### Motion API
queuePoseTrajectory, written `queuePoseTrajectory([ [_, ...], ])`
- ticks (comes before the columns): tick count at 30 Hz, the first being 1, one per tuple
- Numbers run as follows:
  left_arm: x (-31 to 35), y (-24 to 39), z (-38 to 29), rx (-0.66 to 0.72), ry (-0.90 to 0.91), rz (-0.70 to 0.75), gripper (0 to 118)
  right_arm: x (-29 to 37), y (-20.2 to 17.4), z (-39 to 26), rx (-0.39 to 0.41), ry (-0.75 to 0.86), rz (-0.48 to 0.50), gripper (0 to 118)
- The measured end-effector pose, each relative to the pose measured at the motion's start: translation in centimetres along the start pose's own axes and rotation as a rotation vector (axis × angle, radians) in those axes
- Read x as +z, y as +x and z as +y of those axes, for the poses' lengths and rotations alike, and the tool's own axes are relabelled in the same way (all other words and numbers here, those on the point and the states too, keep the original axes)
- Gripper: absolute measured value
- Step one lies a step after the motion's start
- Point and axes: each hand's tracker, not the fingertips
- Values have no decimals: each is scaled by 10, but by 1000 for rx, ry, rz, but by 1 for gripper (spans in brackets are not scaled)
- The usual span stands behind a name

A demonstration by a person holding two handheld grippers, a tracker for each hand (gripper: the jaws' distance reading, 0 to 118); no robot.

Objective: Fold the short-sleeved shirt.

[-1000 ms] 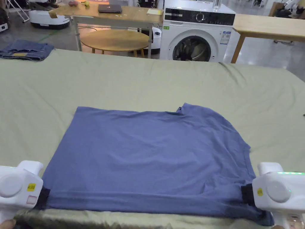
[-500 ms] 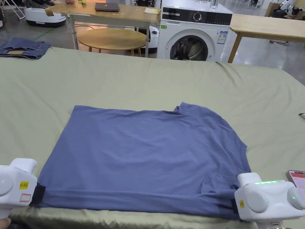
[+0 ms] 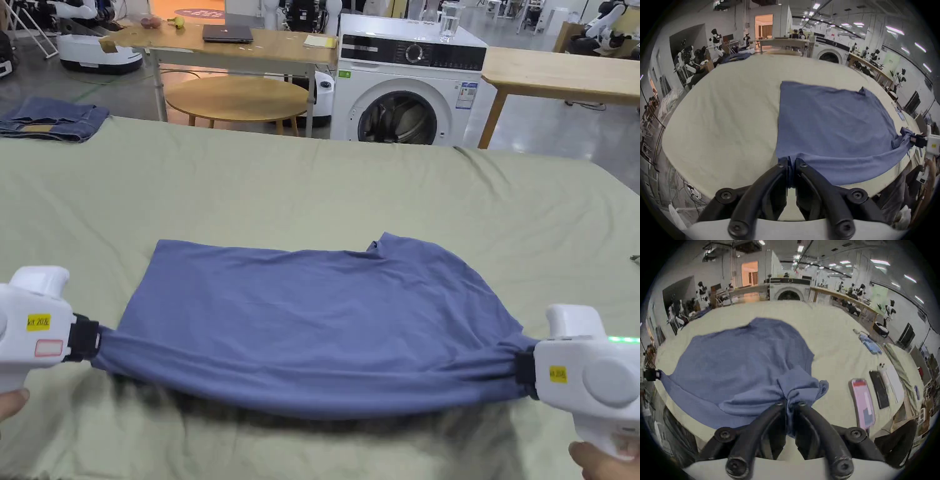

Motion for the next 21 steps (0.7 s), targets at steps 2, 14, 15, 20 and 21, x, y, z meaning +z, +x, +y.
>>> queuePoseTrajectory([
  [2, -6, -2, 18, 7, 19, -3, 2, -7, 0, 20, -9, 7, 4, 6],
  [14, -109, -12, 87, 74, -52, -10, 2, -126, 5, 91, -83, -102, 52, 6],
  [15, -119, -13, 88, 77, -62, -11, 2, -137, 7, 92, -88, -111, 66, 6],
  [20, -146, -10, 87, 85, -134, -2, 2, -167, 6, 91, -81, -145, 74, 7],
  [21, -149, -9, 85, 82, -141, -1, 2, -172, 5, 92, -79, -148, 72, 7],
])
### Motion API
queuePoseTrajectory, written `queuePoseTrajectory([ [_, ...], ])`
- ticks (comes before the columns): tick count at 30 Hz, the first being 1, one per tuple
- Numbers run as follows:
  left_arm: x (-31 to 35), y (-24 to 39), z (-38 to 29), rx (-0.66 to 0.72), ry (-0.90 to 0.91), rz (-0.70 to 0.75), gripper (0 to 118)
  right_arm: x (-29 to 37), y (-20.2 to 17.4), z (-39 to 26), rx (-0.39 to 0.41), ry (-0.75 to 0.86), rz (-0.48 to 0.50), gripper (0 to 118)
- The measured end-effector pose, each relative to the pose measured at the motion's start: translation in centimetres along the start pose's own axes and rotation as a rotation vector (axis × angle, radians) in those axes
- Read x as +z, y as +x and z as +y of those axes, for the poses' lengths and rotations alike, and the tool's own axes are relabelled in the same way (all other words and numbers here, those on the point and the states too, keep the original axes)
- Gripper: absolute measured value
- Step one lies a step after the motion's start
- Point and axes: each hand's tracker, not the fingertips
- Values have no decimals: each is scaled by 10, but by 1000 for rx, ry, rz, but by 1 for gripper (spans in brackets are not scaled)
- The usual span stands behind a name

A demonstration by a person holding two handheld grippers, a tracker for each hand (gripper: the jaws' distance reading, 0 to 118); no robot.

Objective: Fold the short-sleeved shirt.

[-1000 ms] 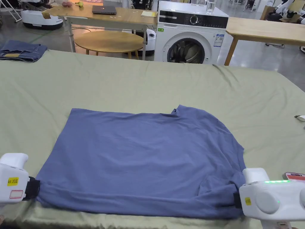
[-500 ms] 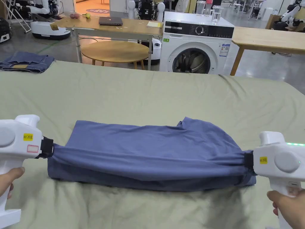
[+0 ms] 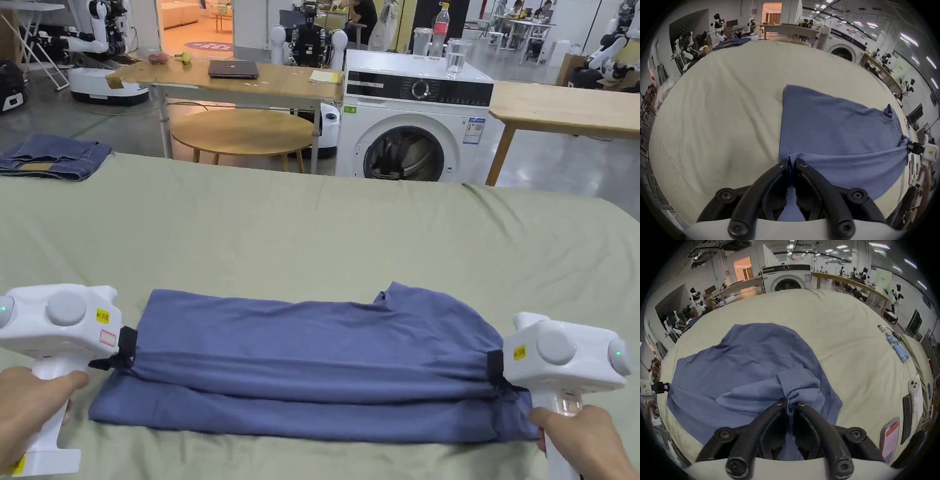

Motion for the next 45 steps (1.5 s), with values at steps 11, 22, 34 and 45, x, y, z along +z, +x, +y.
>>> queuePoseTrajectory([
  [11, 43, 18, -10, -71, 196, 17, 31, 48, -40, -8, 44, 268, -22, 41],
  [22, 98, 51, -66, -129, 525, 13, 1, 109, -95, -60, 56, 528, 19, 0],
  [34, 89, 19, -77, -94, 315, 32, 0, 120, -101, -80, 107, 516, 14, 0],
  [45, 32, -4, -37, -39, -63, 56, 44, 106, -83, -87, 115, 433, 3, 0],
])
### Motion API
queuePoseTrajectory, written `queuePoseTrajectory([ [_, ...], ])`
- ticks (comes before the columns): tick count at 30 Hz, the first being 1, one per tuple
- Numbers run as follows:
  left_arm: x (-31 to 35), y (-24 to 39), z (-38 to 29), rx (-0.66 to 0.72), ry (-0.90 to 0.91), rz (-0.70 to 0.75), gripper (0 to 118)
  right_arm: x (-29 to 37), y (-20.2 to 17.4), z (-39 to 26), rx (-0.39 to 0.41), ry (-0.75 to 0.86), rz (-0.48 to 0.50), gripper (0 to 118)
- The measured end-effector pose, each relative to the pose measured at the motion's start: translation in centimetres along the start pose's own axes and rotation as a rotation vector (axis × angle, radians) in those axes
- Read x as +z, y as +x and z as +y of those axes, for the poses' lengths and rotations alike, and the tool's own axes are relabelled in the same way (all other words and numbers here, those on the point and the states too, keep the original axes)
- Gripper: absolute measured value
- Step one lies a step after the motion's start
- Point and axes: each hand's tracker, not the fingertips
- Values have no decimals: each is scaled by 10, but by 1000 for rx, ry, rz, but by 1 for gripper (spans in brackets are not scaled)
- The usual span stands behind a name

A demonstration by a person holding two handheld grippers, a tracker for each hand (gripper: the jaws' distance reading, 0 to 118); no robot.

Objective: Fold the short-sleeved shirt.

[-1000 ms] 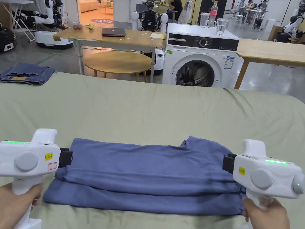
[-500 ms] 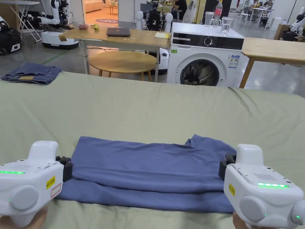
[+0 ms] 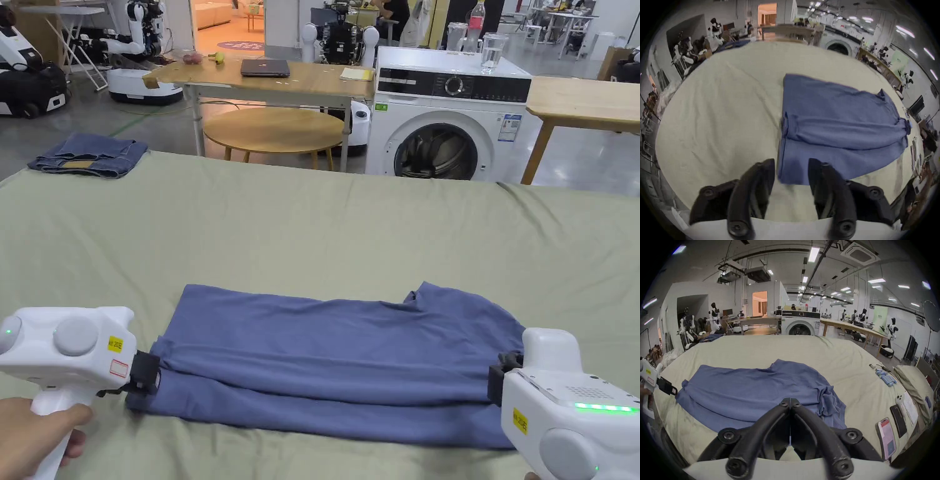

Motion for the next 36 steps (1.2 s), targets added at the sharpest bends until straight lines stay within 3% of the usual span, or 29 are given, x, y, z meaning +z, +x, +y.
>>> queuePoseTrajectory([
  [3, -21, 6, -4, -4, -132, -3, 44, -4, 6, -4, 3, -27, -12, 0],
  [6, -35, -1, -4, 2, -79, 28, 41, -7, 14, -7, -16, -65, -7, 0],
  [8, -35, 6, -3, -27, -70, 61, 21, -8, 20, -8, -20, -88, -20, 0],
  [9, -37, 12, -4, -120, -59, 63, 12, -10, 25, -7, -22, -102, -27, 0],
  [11, -14, 29, -19, -141, -34, 45, 8, -14, 36, -3, -25, -125, -34, 0],
  [12, -12, 29, -22, -124, -25, 32, 0, -17, 43, -1, -17, -148, -43, 0],
  [14, -11, 25, -25, -117, -22, 22, 0, -23, 56, 5, -3, -190, -51, 1],
  [15, -8, 22, -27, -96, -8, 6, 0, -26, 65, 9, -8, -201, -52, 8],
  [16, -6, 19, -27, -73, -6, -10, 0, -28, 70, 13, -9, -216, -58, 26],
  [18, -2, 15, -27, -64, 9, -15, 0, -36, 88, 17, -30, -253, -37, 47],
  [21, 5, 14, -29, -66, 22, -22, 0, -50, 104, 18, -42, -320, -29, 51],
  [25, 12, 14, -31, -55, 33, -31, 0, -74, 112, 3, -90, -446, 35, 51],
  [30, 9, 13, -32, -46, 32, -37, 0, -104, 101, -30, -46, -581, 41, 46],
  [31, 9, 12, -33, -40, 32, -41, 0, -100, 99, -32, -41, -543, 30, 42],
  [32, 9, 12, -33, -32, 32, -44, 0, -96, 99, -31, -44, -508, 24, 27],
  [33, 8, 11, -33, -29, 31, -47, 0, -94, 98, -29, -81, -505, 56, 2],
  [34, 6, 9, -33, -28, 31, -51, 0, -94, 96, -30, -110, -503, 91, 2],
  [35, 6, 9, -33, -44, 37, -54, 0, -92, 91, -31, -81, -509, 58, 2],
  [36, 7, 10, -34, -52, 38, -48, 0, -90, 88, -29, 0, -507, 38, 2],
])
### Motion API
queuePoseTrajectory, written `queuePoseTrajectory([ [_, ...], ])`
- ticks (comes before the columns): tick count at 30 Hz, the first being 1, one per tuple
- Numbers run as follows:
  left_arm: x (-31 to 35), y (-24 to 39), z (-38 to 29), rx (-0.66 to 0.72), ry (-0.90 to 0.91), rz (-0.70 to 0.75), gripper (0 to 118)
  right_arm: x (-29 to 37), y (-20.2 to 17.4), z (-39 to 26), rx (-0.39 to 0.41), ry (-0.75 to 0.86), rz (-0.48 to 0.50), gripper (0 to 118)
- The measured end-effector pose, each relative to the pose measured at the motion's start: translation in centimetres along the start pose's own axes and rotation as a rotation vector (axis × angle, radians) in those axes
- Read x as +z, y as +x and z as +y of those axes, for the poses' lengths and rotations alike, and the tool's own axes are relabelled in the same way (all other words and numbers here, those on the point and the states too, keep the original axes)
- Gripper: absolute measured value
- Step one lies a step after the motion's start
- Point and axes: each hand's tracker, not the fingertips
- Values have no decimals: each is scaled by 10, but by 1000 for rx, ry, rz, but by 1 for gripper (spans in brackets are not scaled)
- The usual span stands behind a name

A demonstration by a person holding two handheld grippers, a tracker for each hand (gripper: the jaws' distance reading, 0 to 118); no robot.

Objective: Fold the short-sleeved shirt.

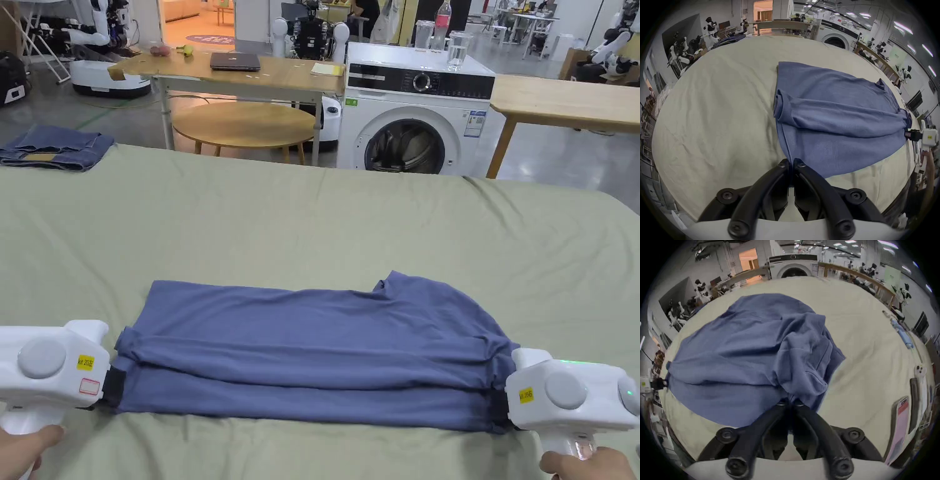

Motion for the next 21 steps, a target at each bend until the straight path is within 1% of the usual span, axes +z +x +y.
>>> queuePoseTrajectory([
  [1, 2, -1, 0, 2, 1, -3, 0, 3, -2, 0, 18, 15, -10, 2],
  [3, 10, -2, -1, 14, 30, -7, 0, 17, -3, -1, 1, 32, -9, 2],
  [5, 20, -4, 1, 25, 59, -17, 0, 34, -3, -1, 2, 68, -3, 2],
  [8, 35, -7, 4, 9, 71, -48, 0, 60, -4, -2, 36, 83, -15, 2],
  [11, 52, -11, 0, 24, 107, -67, 0, 83, -6, -10, 53, 92, -14, 2],
  [14, 63, -14, -12, -10, 95, -39, 0, 100, -7, -27, 74, 87, -38, 2],
  [16, 67, -19, -27, -8, 77, -40, 0, 105, -3, -40, 59, 64, -22, 2],
  [17, 66, -21, -36, -5, 68, -46, 0, 106, -1, -49, 40, 37, 0, 2],
  [21, 52, -21, -66, -20, 11, -28, 0, 92, -4, -79, 28, 0, -17, 2],
])
